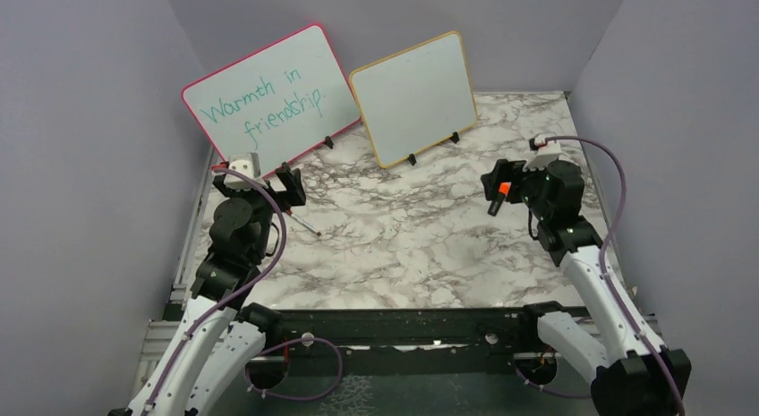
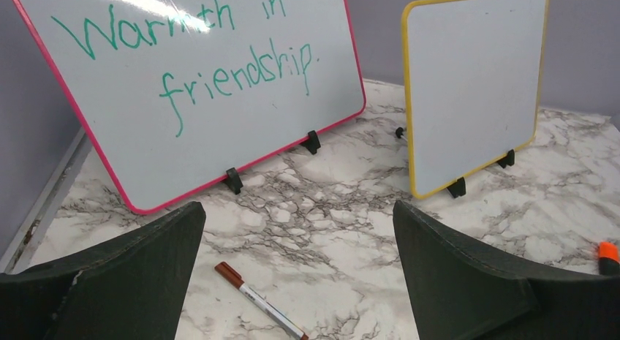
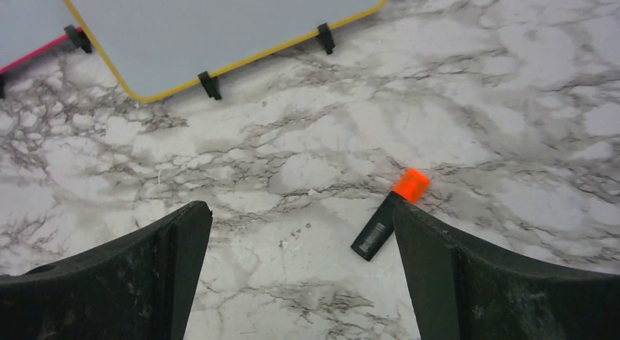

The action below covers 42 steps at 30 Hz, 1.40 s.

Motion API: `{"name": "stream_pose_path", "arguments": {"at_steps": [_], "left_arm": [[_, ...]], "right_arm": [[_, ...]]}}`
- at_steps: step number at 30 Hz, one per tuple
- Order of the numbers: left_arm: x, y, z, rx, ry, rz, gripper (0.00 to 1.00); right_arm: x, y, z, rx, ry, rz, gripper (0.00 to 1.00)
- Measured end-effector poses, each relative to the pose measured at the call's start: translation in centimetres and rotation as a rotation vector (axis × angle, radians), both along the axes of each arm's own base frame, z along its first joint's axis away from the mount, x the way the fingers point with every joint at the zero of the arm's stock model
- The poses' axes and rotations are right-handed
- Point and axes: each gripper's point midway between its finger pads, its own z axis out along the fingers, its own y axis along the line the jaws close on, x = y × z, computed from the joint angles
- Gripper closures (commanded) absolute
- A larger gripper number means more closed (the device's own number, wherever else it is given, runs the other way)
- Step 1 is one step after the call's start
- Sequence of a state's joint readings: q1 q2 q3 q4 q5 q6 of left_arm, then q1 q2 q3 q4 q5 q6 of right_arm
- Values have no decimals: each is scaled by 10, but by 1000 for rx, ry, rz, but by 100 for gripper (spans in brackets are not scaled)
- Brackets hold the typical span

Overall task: Write a sentence on the whiteboard
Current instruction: Move the whiteboard stand to the center of the board.

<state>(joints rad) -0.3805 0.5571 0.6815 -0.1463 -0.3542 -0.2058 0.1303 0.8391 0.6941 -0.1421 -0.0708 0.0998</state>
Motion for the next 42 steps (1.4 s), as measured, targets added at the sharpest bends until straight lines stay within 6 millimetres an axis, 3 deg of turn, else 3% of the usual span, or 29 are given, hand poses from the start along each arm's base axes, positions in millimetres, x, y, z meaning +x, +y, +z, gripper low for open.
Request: {"name": "stream_pose_path", "arguments": {"at_steps": [10, 21, 24, 25, 33, 42], "left_arm": [[2, -9, -9, 5, 29, -43, 1], [4, -11, -12, 9, 37, -53, 1], [5, -11, -13, 11, 44, -55, 1], [5, -11, -14, 12, 46, -56, 1], [9, -15, -21, 19, 70, -70, 1], [9, -16, -22, 22, 75, -73, 1]], "right_arm": [[51, 67, -83, 42, 195, 245, 0], [120, 148, -101, -84, 149, 362, 0], [135, 167, -114, -123, 153, 379, 8], [139, 170, -119, -132, 158, 379, 14], [169, 175, -155, -169, 203, 344, 27], [183, 180, -170, -174, 217, 342, 39]]}}
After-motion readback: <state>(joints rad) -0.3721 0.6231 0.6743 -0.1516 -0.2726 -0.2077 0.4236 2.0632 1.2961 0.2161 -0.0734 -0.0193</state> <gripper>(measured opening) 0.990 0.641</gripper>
